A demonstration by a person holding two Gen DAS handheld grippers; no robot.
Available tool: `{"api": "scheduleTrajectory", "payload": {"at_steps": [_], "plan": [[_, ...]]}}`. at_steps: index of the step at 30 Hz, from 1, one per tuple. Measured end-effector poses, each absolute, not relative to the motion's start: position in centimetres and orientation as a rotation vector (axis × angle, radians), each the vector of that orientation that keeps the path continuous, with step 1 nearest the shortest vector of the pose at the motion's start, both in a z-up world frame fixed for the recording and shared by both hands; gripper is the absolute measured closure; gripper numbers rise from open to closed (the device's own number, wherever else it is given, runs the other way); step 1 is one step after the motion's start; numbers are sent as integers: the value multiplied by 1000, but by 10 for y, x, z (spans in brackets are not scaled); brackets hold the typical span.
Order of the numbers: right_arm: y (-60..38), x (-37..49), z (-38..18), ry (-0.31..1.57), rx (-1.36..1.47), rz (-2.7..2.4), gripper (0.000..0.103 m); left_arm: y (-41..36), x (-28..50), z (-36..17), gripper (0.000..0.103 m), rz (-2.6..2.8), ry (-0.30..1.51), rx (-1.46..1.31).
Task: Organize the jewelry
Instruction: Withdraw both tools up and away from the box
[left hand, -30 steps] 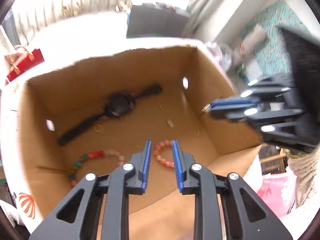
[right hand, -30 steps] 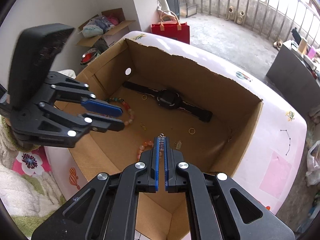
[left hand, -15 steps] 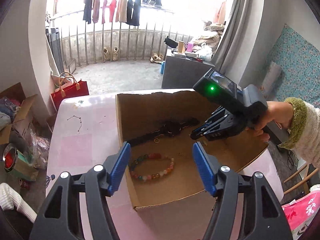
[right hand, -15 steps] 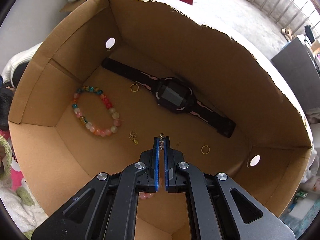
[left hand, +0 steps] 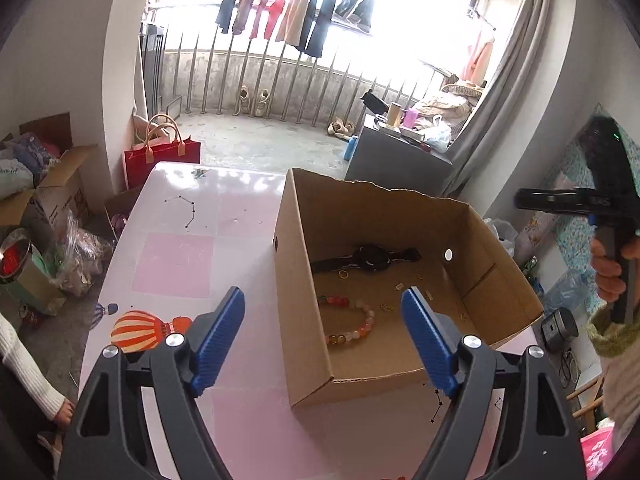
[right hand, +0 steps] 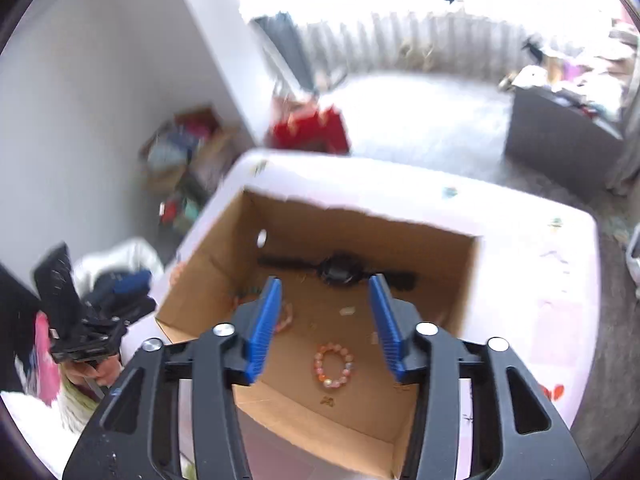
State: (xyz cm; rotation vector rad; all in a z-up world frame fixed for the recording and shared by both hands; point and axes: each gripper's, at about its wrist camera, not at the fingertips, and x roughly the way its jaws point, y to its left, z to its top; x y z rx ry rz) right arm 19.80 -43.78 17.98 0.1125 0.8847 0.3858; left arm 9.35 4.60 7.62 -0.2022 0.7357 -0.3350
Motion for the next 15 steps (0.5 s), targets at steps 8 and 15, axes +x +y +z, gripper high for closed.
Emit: {"api": "scheduleTrajectory", "payload": {"at_steps": [8,15], "plan": [[-529,150,100,893,500,176,46,39,118,38,24,-373,884,-392],[-484,154,57,1019,462,218,46,20,117,32,24,-410,950,-415]]}}
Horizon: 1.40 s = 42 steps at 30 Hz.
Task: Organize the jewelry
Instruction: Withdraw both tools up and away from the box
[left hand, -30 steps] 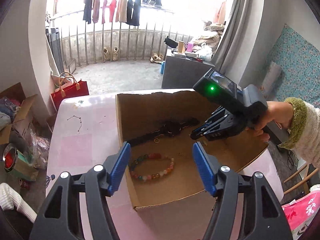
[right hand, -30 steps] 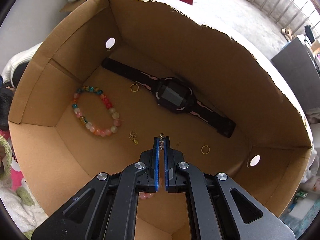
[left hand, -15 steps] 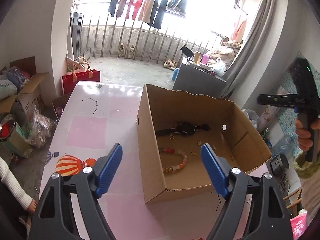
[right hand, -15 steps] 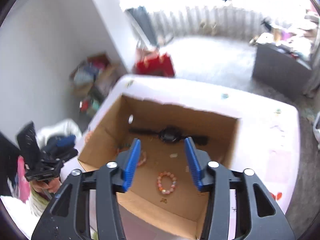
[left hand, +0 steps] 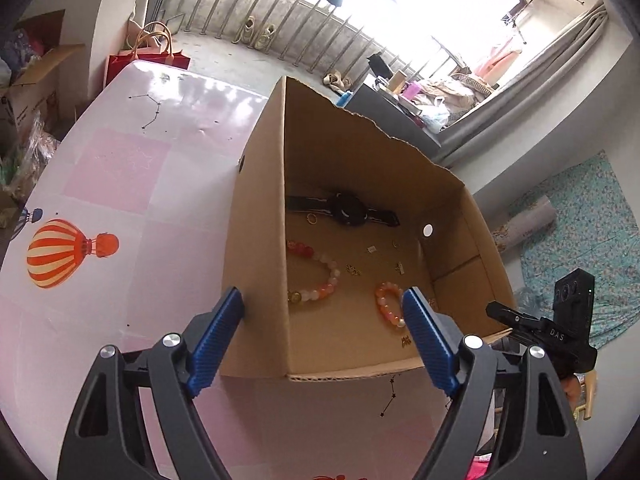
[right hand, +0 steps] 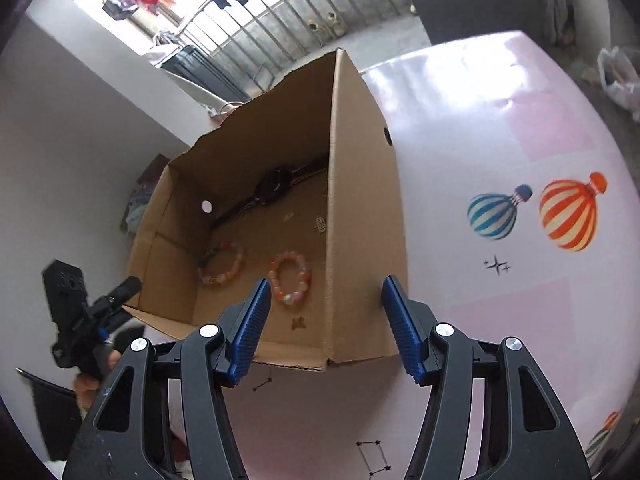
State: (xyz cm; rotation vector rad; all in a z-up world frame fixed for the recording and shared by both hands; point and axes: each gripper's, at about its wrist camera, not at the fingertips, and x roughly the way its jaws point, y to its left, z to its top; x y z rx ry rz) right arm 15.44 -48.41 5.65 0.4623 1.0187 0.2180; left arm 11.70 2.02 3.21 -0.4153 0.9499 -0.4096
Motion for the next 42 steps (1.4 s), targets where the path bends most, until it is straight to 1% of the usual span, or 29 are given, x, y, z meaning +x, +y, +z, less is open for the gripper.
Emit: {"api": "scheduleTrajectory", "payload": {"at_steps": [7,13,22,28,30,33,35,36,37,40,42], "plan": [[-479,145,63,1033,436,208,46,23,91,39,24,-366,958,-386],[-474,104,71,1028,437,192,46,32,43,41,24,-387,973,-386],[-451,107,69,1040,393,169,45,40,-14,40,24,-385,977,-415],[-461,104,66,1016,443,174,45,39,-20,44,24,-396,933,-382],[-459,93,76,981,419,124,44,40,-30,56,24,-378,870,-342],[-462,65,96,899,368,25,40,37,-54,77,21,-345,756,-230],[-457,52,113,836,333,5,32,36,-67,87,13,-333,712,-182],[-452,46,121,806,319,16,25,34,-71,90,7,-334,702,-168],[-446,43,126,787,308,32,19,32,-74,93,5,-339,699,-158],[-419,41,137,767,228,80,9,24,-74,97,5,-323,728,-133],[-406,38,137,760,175,85,8,21,-75,97,5,-282,747,-123]]}}
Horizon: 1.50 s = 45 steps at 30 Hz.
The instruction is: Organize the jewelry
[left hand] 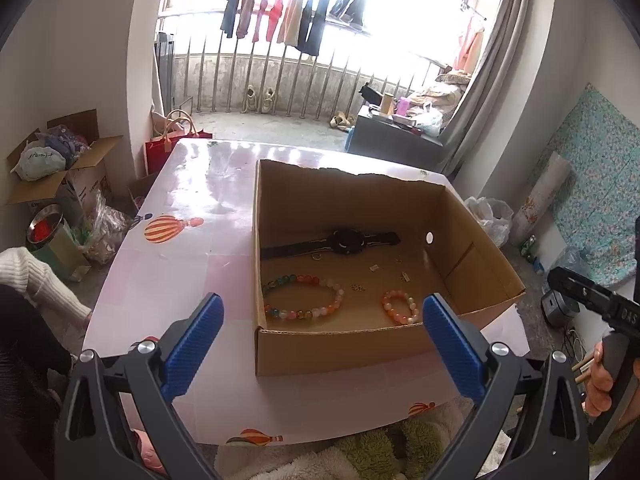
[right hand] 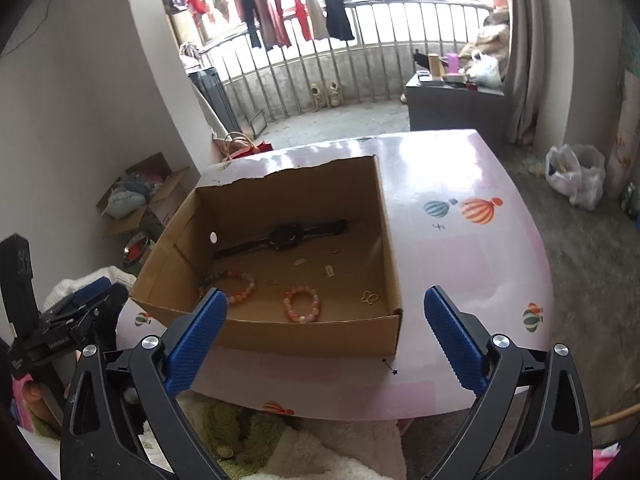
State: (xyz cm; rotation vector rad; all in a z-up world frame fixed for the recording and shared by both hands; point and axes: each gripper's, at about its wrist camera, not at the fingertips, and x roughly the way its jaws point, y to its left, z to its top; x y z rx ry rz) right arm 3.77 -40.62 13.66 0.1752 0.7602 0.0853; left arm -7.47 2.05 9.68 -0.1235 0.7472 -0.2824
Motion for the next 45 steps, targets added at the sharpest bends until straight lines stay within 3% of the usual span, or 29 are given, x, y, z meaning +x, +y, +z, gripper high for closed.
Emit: {"api": "scheduleTrajectory", "payload": {"at_steps": [9,20,45], "plan": [[-359,22,131,727,-16,68,8,8,-78,107,5,-132,765,-72],[-353,41,108,882,75,82,8,-12,-67,69,5,-62,994,-64],[-360,51,88,996,115,31,8,-22,-62,53,6,-38,1057,-2]]}}
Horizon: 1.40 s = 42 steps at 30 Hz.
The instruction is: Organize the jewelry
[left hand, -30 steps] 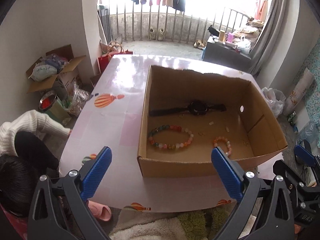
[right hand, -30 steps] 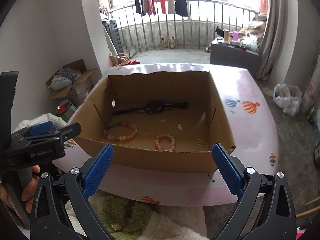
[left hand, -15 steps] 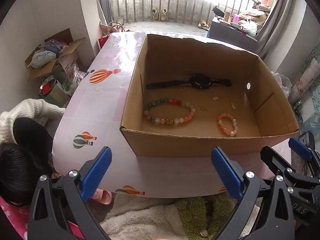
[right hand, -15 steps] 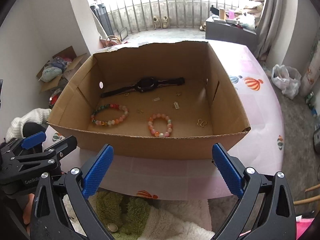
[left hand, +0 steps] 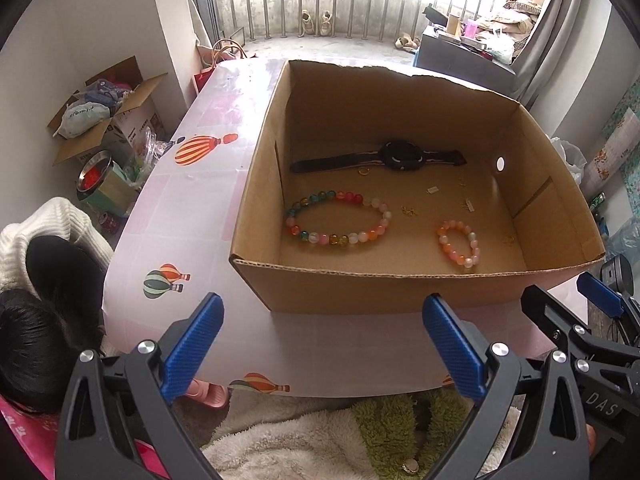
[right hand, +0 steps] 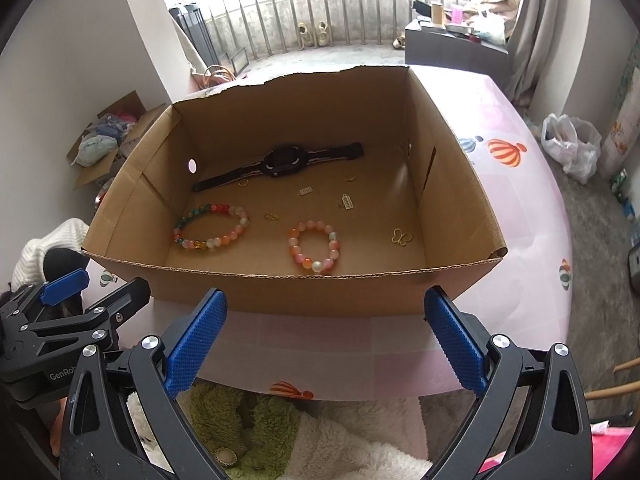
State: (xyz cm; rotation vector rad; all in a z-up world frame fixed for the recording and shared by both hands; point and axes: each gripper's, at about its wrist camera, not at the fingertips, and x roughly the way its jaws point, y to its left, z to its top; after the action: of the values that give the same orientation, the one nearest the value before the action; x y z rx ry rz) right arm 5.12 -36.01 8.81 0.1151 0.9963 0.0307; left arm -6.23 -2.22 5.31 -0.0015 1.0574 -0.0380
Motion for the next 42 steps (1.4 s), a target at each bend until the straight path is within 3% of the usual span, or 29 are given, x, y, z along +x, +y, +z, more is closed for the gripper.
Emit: {"api": "scheduleTrajectory", "payload": {"at_steps": [42], "plan": [[-360,52,85,1015,133,14,8,-25,-59,52,6,-45,1056,-6]]}}
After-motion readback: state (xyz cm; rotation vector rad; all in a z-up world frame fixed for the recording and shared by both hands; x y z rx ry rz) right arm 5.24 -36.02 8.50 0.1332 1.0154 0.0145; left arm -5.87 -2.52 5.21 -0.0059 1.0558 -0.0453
